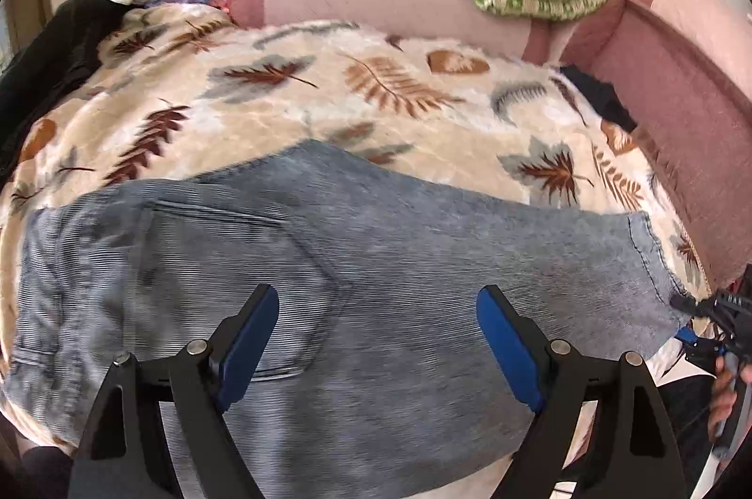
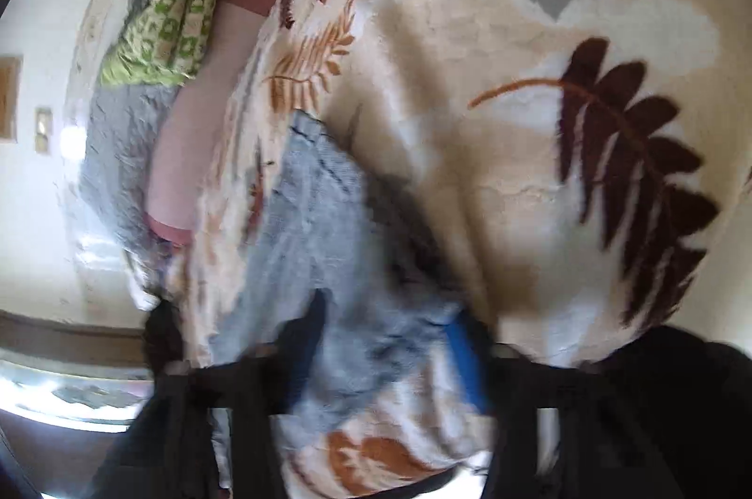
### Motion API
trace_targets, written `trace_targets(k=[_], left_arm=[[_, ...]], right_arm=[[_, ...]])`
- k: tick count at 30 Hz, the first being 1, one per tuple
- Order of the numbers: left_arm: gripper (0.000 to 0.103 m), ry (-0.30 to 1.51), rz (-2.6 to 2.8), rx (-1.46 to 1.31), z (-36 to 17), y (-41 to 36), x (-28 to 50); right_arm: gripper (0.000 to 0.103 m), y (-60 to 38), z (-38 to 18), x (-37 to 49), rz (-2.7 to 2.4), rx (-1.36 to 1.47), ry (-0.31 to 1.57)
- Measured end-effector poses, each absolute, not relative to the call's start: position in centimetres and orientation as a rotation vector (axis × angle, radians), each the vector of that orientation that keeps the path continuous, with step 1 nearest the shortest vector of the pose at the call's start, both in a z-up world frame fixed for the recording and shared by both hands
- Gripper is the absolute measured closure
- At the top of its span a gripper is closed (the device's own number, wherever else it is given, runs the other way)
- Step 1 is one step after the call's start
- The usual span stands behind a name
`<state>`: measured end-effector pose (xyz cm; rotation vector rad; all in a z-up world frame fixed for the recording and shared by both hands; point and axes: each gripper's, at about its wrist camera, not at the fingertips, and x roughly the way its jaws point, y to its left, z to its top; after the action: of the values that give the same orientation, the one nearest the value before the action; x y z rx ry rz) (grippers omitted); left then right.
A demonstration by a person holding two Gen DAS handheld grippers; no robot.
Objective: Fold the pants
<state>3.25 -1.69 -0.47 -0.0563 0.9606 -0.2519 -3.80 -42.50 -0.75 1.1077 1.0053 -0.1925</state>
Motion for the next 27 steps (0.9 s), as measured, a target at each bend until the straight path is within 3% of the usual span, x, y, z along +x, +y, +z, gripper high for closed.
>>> trace_targets(k=[5, 8, 17, 19, 20, 22, 27], left_arm=[[0.016, 1.000, -0.303, 0.032, -1.5, -7.3, 3.9], [0.016, 1.056, -0.278, 0.144, -3.9, -10.2, 4.7], [0.016, 1.019, -0.235, 0.159, -3.3, -10.3, 4.8], [0.012, 1.094, -0.228, 0.227, -5.9, -11.0, 5.4], [0.004, 1.031, -0.213, 0.266, -5.8, -11.3, 5.1], [0.004, 1.034, -0.190, 0.277, -5.6, -11.5, 5.0], [0.007, 1.020, -0.240, 0.165, -3.4, -10.5, 4.8]], right_arm=[[0.068, -42.8, -0.9, -4.3, -0.180, 1.111, 0.998], [0.060, -43.1, -1.1, -4.2, -0.153, 1.142, 0.989], [0.060, -43.0, -1.0, -4.1, -0.138, 1.114, 1.002], [0.066, -42.7, -0.7, -3.8, -0.149, 1.075, 1.020], [0.070, -42.5, -0.5, -3.6, -0.161, 1.051, 1.029], [0.075, -42.3, -0.3, -3.5, -0.173, 1.020, 1.045], [0.075, -42.1, 0.2, -3.4, -0.194, 0.991, 1.051]])
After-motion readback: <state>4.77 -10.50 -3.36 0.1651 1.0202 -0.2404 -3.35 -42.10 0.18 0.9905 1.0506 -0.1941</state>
